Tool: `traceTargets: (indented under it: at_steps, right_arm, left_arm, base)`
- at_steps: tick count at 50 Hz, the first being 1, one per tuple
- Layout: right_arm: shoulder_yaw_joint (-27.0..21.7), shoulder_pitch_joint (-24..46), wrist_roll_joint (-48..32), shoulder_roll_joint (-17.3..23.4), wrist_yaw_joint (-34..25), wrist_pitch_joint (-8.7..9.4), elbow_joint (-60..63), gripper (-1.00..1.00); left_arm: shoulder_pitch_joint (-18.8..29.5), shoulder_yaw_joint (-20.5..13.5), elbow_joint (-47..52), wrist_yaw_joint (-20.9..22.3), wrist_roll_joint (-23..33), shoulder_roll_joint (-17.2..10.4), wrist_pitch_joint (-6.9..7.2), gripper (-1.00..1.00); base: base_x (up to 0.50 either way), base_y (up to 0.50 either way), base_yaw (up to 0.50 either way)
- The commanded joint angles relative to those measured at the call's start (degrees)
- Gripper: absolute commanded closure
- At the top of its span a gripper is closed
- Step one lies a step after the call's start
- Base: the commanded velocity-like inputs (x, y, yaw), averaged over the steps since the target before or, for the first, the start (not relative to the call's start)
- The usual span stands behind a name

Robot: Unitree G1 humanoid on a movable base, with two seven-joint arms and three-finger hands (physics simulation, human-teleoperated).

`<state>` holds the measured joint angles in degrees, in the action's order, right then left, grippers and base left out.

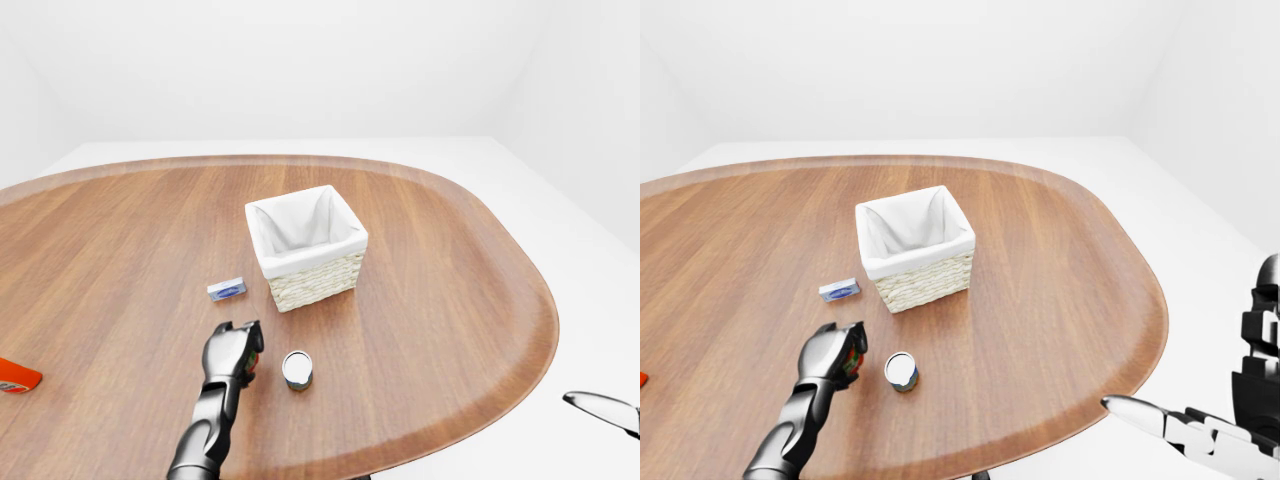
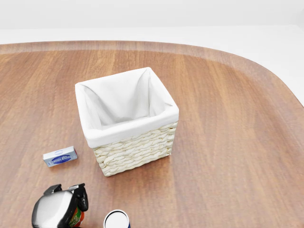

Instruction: Pick up the tomato sauce, and put it in the basket.

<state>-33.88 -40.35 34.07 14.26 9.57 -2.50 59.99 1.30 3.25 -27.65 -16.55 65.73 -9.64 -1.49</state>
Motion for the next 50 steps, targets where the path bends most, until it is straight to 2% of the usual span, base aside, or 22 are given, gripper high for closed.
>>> traceTargets:
  at_steps: [1,6,12,15,19,23,25,29,31,35,36,37,38,39,40,42,44,45,47,49,50]
  right_arm:
    - [-0.3,0.1,0.0,-0.4,-0.5,0.16,0.0,-1.00]
    - [-0.2,0.4,-0.2,-0.9,-0.9,0.41,0.0,-1.00]
    - [-0.1,0.7,-0.7,-1.6,-1.3,0.70,0.0,-1.00]
    - [0.0,0.3,-0.4,-1.2,-1.0,0.27,0.0,-1.00]
    - [-0.1,0.5,-0.6,-1.4,-1.2,0.54,0.0,-1.00]
    - [0.1,0.2,-0.6,-1.3,-1.0,0.22,0.0,-1.00]
    - [0.3,0.1,-0.6,-0.9,-0.6,0.07,0.0,-1.00]
    - [0.9,0.0,-1.1,-0.9,-0.5,-0.11,0.0,-1.00]
    - [0.8,0.0,-1.0,-0.8,-0.5,-0.15,0.0,-1.00]
    - [0.8,0.4,-1.2,-0.6,-0.4,0.26,0.0,-1.00]
    - [0.9,0.3,-1.2,-0.5,-0.2,0.17,0.0,-1.00]
    - [1.0,0.2,-1.3,-0.5,-0.3,0.07,0.0,-1.00]
    - [0.9,0.1,-1.1,-0.5,-0.2,-0.02,0.0,-1.00]
    - [0.7,-0.2,-0.9,-0.6,-0.4,-0.31,0.0,-1.00]
    - [0.6,-0.4,-0.7,-0.4,-0.3,-0.51,0.0,-1.00]
    - [0.6,-0.3,-0.7,-0.2,-0.1,-0.41,0.0,-1.00]
    - [0.7,0.3,-0.9,-0.3,-0.1,0.15,0.0,-1.00]
    - [0.5,0.0,-0.6,0.0,0.1,-0.09,0.0,-1.00]
    - [0.5,-0.2,-0.4,0.3,0.2,-0.32,0.0,-1.00]
    - [0.3,-0.3,-0.3,-0.1,-0.1,-0.39,0.0,-1.00]
    - [-0.1,-0.4,0.0,0.0,-0.2,-0.44,0.0,-1.00]
  left_arm:
    - [-0.4,-4.5,14.2,0.3,-4.3,0.8,1.27,1.00]
    - [-0.6,-5.5,18.5,0.2,-5.8,1.1,1.67,1.00]
    - [-0.8,-7.1,24.0,0.3,-10.5,2.1,0.41,1.00]
    - [-0.5,-7.3,25.2,-0.2,-12.4,2.3,-1.28,1.00]
    - [-0.7,-7.5,27.9,-1.8,-13.4,2.3,-3.46,1.00]
    - [-1.2,-8.6,32.9,-2.0,-16.4,3.1,-3.51,1.00]
    - [-2.2,-7.6,35.3,-1.5,-16.3,3.7,-3.51,1.00]
    - [-2.1,-6.5,41.4,2.5,-16.3,5.4,-3.51,1.00]
    - [-0.1,-6.8,42.6,3.7,-17.6,5.8,-2.40,1.00]
    - [2.8,-5.3,43.5,5.1,-16.4,6.1,0.15,1.00]
    - [3.8,-4.5,44.0,5.4,-15.7,5.9,0.08,1.00]
    - [4.6,-4.1,45.7,6.1,-16.0,6.4,0.59,1.00]
    - [5.9,-4.0,47.7,7.6,-16.5,7.1,2.43,1.00]
    - [8.7,-3.1,49.9,10.2,-15.0,7.5,5.28,1.00]
    - [10.6,-2.6,50.3,10.9,-14.4,7.7,6.43,1.00]
    - [14.5,-2.0,50.5,12.7,-13.8,8.0,6.49,1.00]
    - [20.8,-1.5,47.7,13.7,-13.3,8.2,6.49,1.00]
    - [23.4,-1.6,45.6,12.2,-12.4,7.8,6.49,1.00]
    - [27.6,-1.4,44.2,13.0,-13.4,8.5,6.49,1.00]
    - [32.4,-1.1,40.1,11.9,-12.6,8.1,6.49,1.00]
    - [37.7,-1.8,34.6,11.0,-13.9,8.0,6.49,1.00]
  base:
    - [0.00,0.00,0.00]
    - [0.00,0.00,0.00]
    - [0.00,0.00,0.00]
    - [0.00,0.00,0.00]
    - [0.00,0.00,0.00]
    - [0.00,0.00,0.00]
    - [0.00,0.00,0.00]
    - [0.00,0.00,0.00]
    - [0.00,0.00,0.00]
    - [0.00,0.00,0.00]
    - [0.00,0.00,0.00]
    - [0.00,0.00,0.00]
    - [0.00,0.00,0.00]
    - [0.00,0.00,0.00]
    - [0.00,0.00,0.00]
    - [0.00,0.00,0.00]
    - [0.00,0.00,0.00]
    - [0.00,0.00,0.00]
    - [0.00,0.00,0.00]
    - [0.00,0.00,0.00]
    - [0.00,0.00,0.00]
